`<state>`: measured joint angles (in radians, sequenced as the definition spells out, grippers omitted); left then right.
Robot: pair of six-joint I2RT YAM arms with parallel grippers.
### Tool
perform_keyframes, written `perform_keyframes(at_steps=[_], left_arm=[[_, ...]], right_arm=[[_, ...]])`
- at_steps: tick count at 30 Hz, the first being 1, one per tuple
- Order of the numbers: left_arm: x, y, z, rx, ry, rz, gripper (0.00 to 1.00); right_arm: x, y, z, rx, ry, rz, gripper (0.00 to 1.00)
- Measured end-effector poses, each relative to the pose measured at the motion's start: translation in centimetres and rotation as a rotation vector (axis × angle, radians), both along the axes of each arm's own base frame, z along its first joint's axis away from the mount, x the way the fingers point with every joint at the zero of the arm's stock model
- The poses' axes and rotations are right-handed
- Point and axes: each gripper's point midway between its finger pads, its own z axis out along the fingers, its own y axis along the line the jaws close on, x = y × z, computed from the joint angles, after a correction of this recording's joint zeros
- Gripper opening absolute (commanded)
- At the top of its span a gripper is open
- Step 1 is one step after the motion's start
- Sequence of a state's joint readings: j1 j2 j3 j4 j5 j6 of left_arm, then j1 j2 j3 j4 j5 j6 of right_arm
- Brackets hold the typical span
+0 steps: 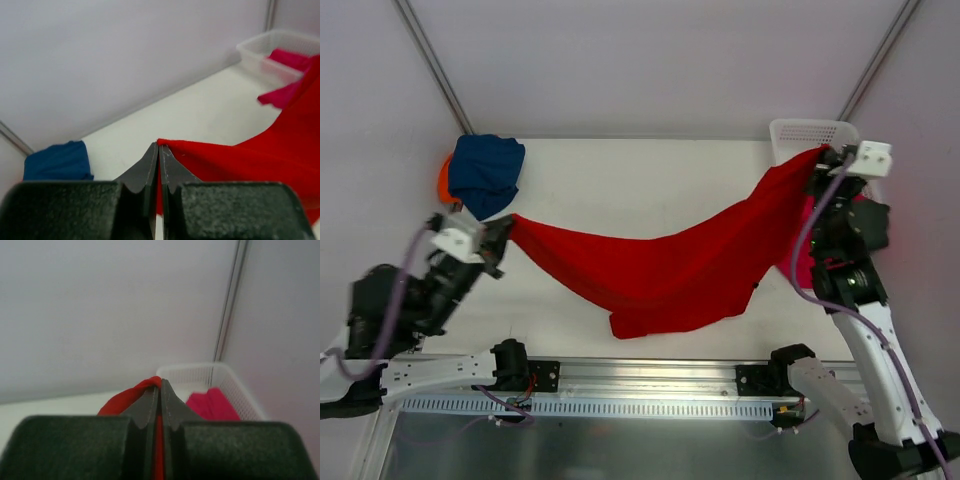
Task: Fold and stack the t-shirts
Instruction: Flatten out the tshirt
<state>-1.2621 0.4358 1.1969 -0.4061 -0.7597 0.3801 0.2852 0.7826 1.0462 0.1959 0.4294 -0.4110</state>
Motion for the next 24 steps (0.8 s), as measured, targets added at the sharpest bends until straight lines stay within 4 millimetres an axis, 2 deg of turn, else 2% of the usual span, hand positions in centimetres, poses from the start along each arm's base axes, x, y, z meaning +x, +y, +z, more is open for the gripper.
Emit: perform_keyframes(at_steps=[4, 7, 8, 10, 12, 15, 17, 18, 19, 20, 21, 24], left_arm=[[2.3, -5.4, -10.1, 0.232, 0.15, 0.064, 0.0], [3.1, -8.0, -16.0, 0.29, 0.279, 0.088, 0.0], [3.4, -8.7, -17.7, 0.291, 0.328, 0.097, 0.0], [4.1, -9.5, -20.3, 0.295, 0.414, 0.121, 0.0], [4.8, -10.1, -22.2, 0.299, 0.48, 0.15, 0.0], [5.7, -10.4, -23.2, 0.322, 0.513, 0.182, 0.0], [6.1, -10.8, -22.8, 0.306, 0.522, 0.175, 0.0], [6.4, -11.0, -22.5, 0.292, 0.526, 0.171, 0.04], [6.9, -11.2, -22.0, 0.271, 0.53, 0.171, 0.22], [7.2, -11.5, -21.6, 0.25, 0.534, 0.167, 0.51], [7.5, -12.0, -21.3, 0.231, 0.54, 0.156, 0.98], [7.6, -13.4, -21.5, 0.197, 0.571, 0.116, 0.99]], right_arm=[[5.3, 1.5, -10.8, -0.013, 0.276, -0.005, 0.0], [6.7, 2.0, -17.7, -0.026, 0.446, -0.013, 0.0], [6.8, 2.0, -19.3, -0.029, 0.489, -0.016, 0.0], [6.8, 2.0, -20.9, -0.031, 0.531, -0.021, 0.0], [6.8, 1.9, -21.1, -0.026, 0.533, -0.025, 0.0], [7.0, 1.8, -20.5, -0.02, 0.511, -0.029, 0.0], [7.0, 1.7, -20.4, -0.018, 0.503, -0.032, 0.0], [7.0, 1.6, -20.3, -0.016, 0.503, -0.035, 0.0], [7.0, 1.5, -20.3, -0.015, 0.501, -0.039, 0.01], [7.0, 1.4, -20.3, -0.015, 0.501, -0.042, 0.0], [6.9, 1.3, -20.3, -0.014, 0.498, -0.045, 0.01], [6.5, 1.2, -20.3, -0.011, 0.491, -0.048, 0.01]])
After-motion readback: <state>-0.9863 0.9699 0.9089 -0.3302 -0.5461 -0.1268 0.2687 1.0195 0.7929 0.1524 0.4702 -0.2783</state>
